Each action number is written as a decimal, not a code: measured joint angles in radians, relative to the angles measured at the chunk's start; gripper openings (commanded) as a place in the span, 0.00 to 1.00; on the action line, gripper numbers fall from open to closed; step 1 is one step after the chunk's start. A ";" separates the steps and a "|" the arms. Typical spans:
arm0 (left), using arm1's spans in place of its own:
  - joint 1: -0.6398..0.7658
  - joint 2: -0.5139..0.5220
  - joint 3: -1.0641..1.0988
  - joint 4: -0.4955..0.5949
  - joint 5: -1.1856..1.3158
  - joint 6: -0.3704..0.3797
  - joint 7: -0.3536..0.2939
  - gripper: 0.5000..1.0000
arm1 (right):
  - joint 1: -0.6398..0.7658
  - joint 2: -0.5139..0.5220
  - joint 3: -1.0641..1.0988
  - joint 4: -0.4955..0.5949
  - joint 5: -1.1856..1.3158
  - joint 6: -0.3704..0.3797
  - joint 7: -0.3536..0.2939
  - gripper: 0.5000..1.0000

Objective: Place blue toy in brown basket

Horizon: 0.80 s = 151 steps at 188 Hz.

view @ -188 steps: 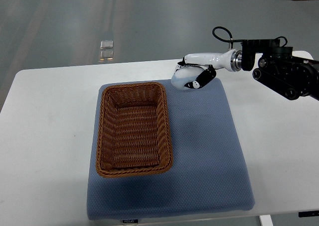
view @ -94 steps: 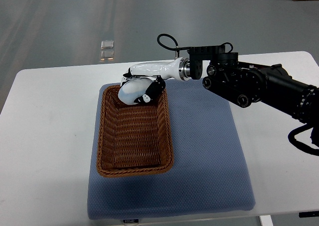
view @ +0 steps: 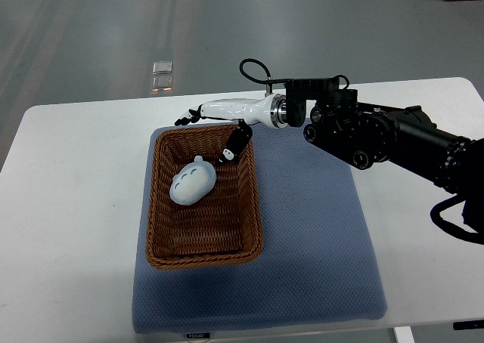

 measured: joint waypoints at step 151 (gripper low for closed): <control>-0.001 0.000 -0.001 0.000 0.001 -0.001 0.000 1.00 | -0.363 -0.017 0.756 -0.171 0.429 -0.059 -0.001 0.81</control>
